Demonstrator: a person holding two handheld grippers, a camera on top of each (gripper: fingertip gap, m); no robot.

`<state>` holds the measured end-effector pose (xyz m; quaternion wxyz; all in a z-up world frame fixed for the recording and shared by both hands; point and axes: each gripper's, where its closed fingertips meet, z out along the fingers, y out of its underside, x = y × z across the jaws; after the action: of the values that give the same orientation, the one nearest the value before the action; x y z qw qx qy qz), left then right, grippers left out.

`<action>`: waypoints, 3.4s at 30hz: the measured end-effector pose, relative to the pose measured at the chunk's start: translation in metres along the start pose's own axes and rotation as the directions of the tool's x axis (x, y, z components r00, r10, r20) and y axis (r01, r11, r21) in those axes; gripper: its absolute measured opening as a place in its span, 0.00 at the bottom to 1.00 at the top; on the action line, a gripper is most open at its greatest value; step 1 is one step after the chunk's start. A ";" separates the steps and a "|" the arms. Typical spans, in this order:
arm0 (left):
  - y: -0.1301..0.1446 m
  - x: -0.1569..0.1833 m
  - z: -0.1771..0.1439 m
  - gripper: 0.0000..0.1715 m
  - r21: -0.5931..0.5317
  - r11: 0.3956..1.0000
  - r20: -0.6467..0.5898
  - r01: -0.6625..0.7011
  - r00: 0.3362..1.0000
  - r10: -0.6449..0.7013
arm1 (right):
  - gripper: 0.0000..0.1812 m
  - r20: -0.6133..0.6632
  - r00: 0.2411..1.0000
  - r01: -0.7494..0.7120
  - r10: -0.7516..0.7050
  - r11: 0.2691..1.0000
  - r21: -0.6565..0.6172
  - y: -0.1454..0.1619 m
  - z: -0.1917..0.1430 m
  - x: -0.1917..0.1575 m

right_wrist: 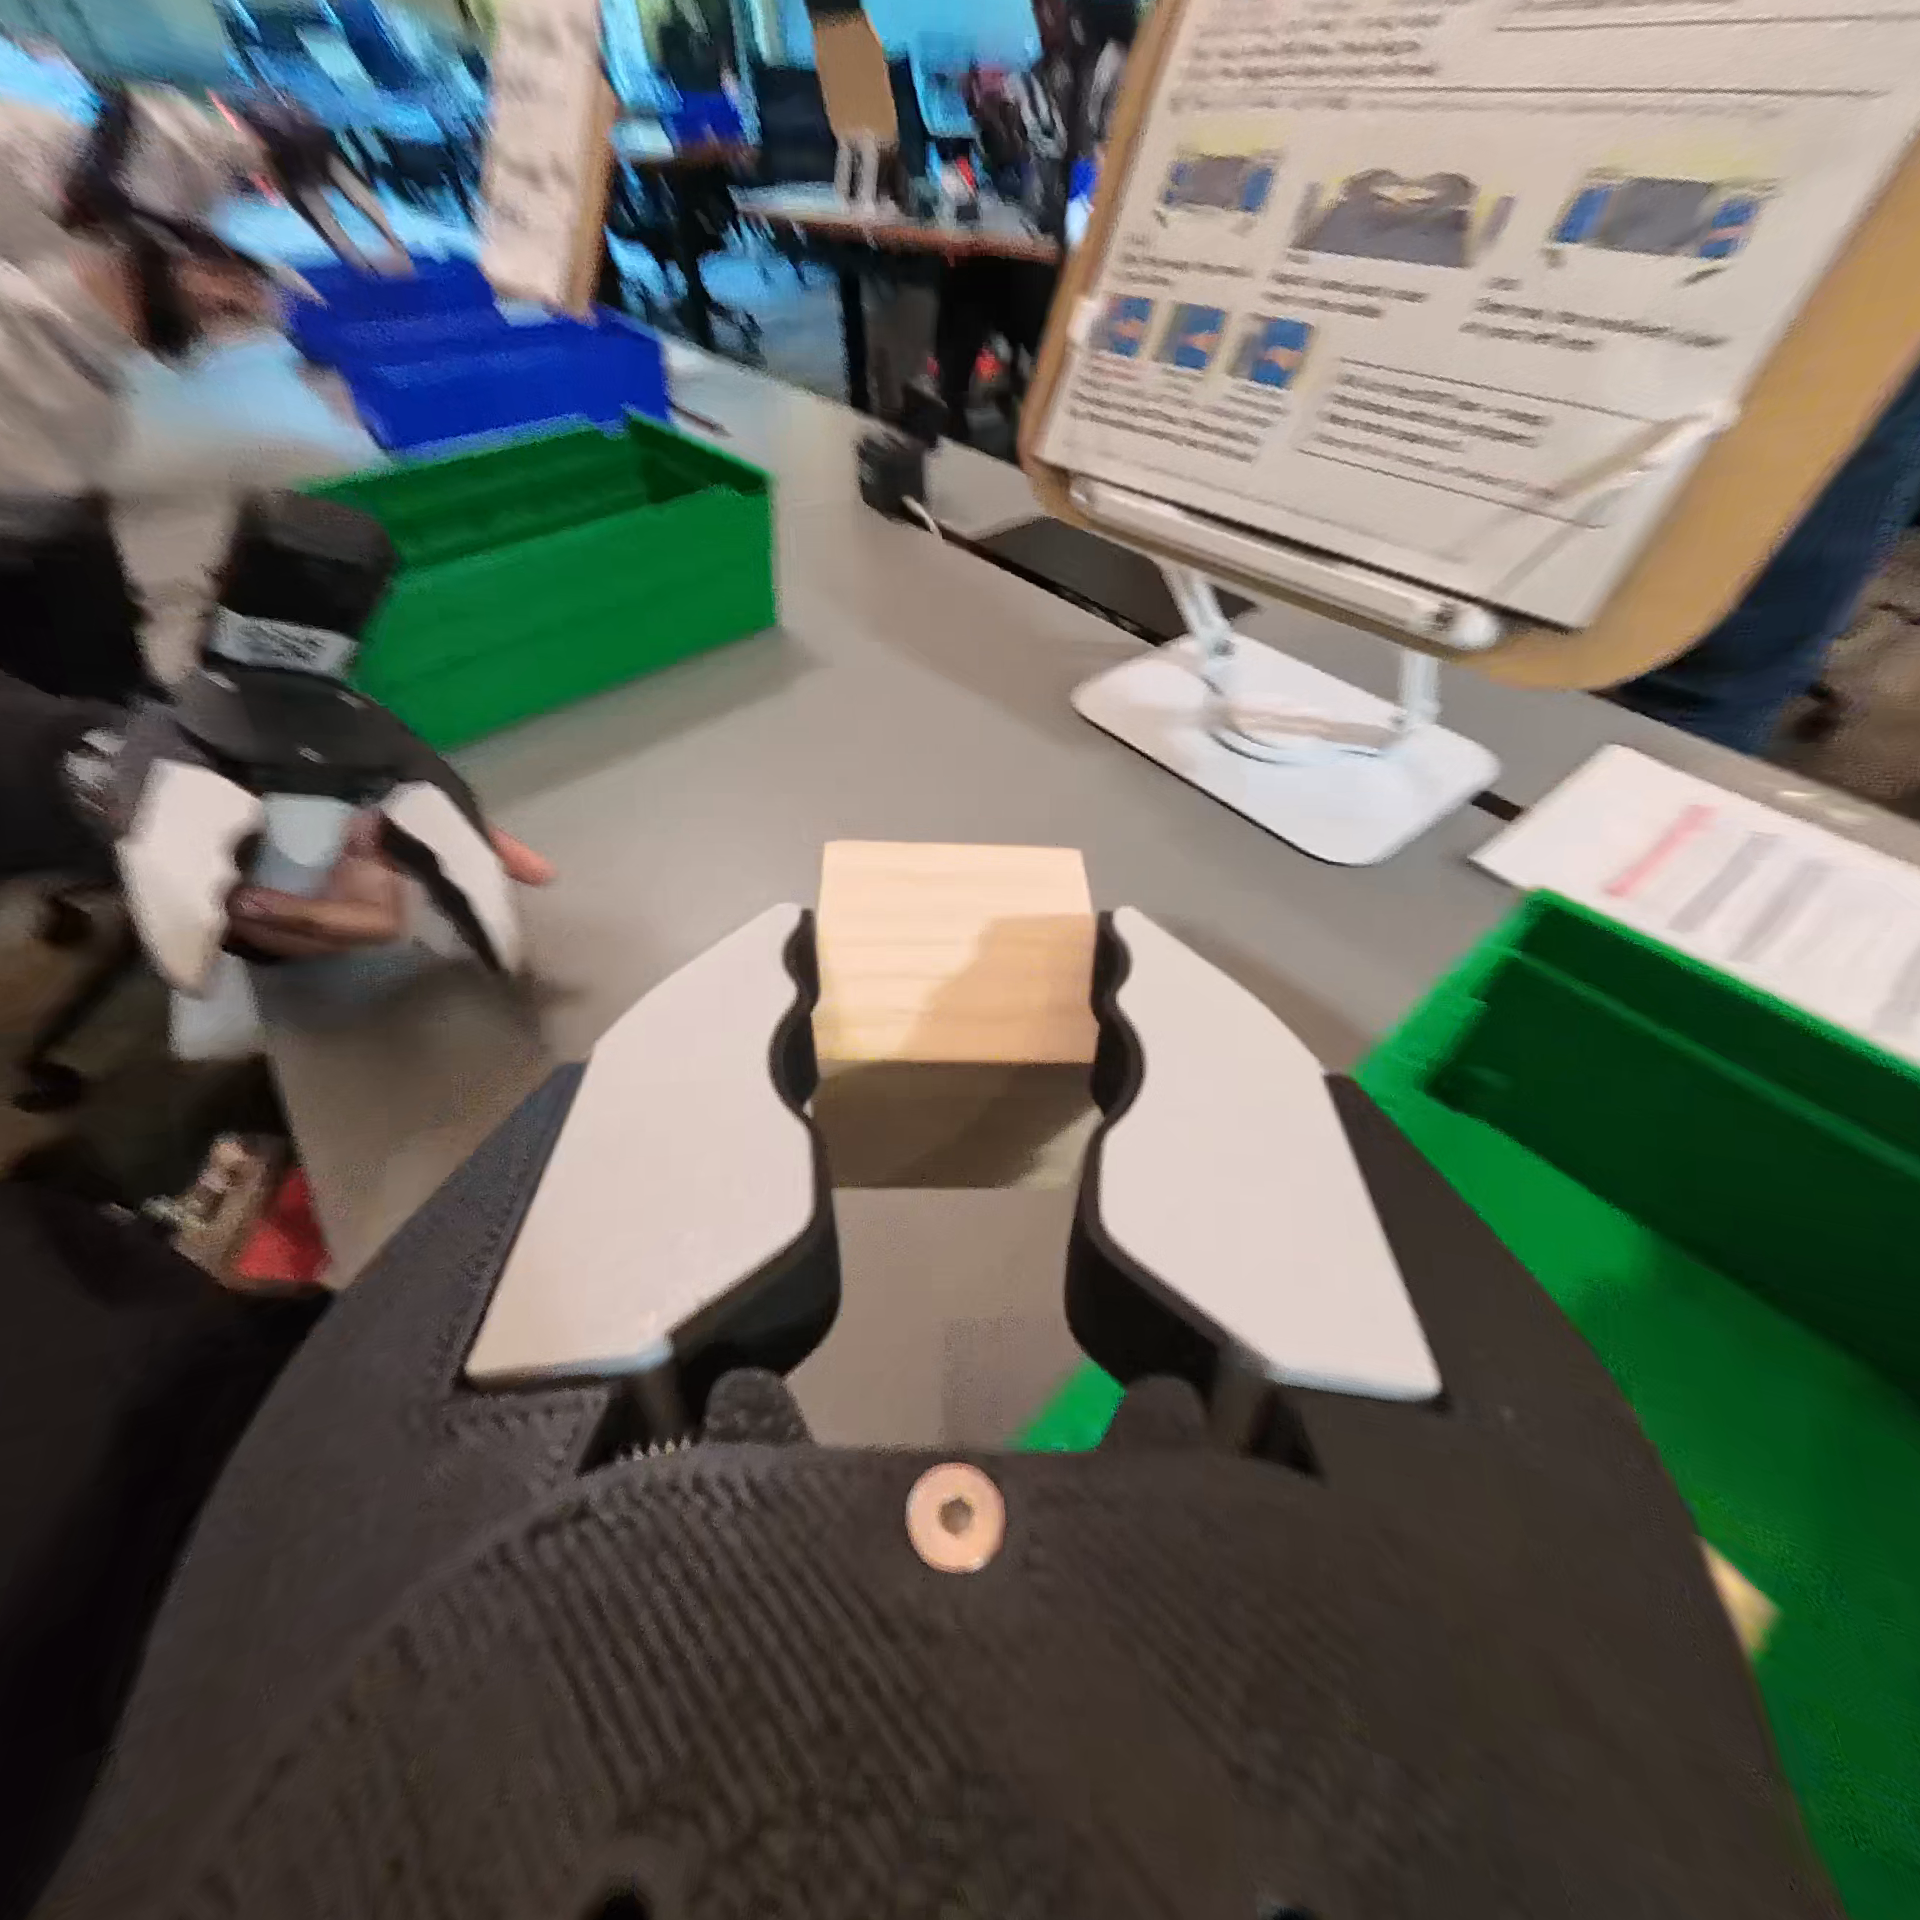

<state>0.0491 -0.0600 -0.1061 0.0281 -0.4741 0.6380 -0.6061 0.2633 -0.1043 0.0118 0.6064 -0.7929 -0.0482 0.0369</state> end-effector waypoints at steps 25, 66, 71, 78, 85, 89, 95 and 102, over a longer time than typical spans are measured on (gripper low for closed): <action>0.004 -0.012 0.005 0.50 -0.001 0.998 0.000 0.066 0.998 -0.066 | 0.29 0.122 0.901 0.393 -0.416 0.665 -0.635 0.089 -0.085 0.174; 0.000 -0.028 0.010 0.49 0.038 0.984 0.010 0.176 0.984 -0.176 | 0.35 0.639 0.726 0.672 -0.252 0.064 -0.738 0.175 -0.057 0.217; -0.001 -0.028 0.009 0.48 0.045 0.983 0.004 0.179 0.984 -0.179 | 0.32 0.665 0.695 0.698 -0.273 0.033 -0.716 0.178 -0.061 0.217; -0.001 -0.027 0.009 0.48 0.044 0.982 -0.005 0.183 0.983 -0.183 | 0.32 0.706 0.654 0.730 -0.272 -0.021 -0.683 0.180 -0.073 0.207; -0.001 -0.025 0.009 0.48 0.040 0.985 0.002 0.167 0.986 -0.167 | 0.32 0.744 0.604 0.756 -0.286 -0.090 -0.648 0.180 -0.076 0.205; -0.001 -0.025 0.010 0.48 0.043 0.985 0.001 0.169 0.986 -0.169 | 0.37 0.736 0.606 0.747 -0.301 -0.101 -0.657 0.178 -0.077 0.205; -0.001 -0.025 0.010 0.48 0.041 0.985 0.001 0.168 0.986 -0.169 | 0.40 0.681 0.656 0.728 -0.324 0.036 -0.685 0.169 -0.063 0.191; -0.002 -0.024 0.009 0.48 0.044 0.985 0.003 0.167 0.986 -0.167 | 0.34 0.672 0.667 0.735 -0.322 0.141 -0.663 0.173 -0.040 0.172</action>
<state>0.0692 -0.0509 -0.1204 -0.0104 -0.5270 0.5826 -0.6187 0.4442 -0.1672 -0.1445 0.0140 -0.8870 -0.4565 -0.0688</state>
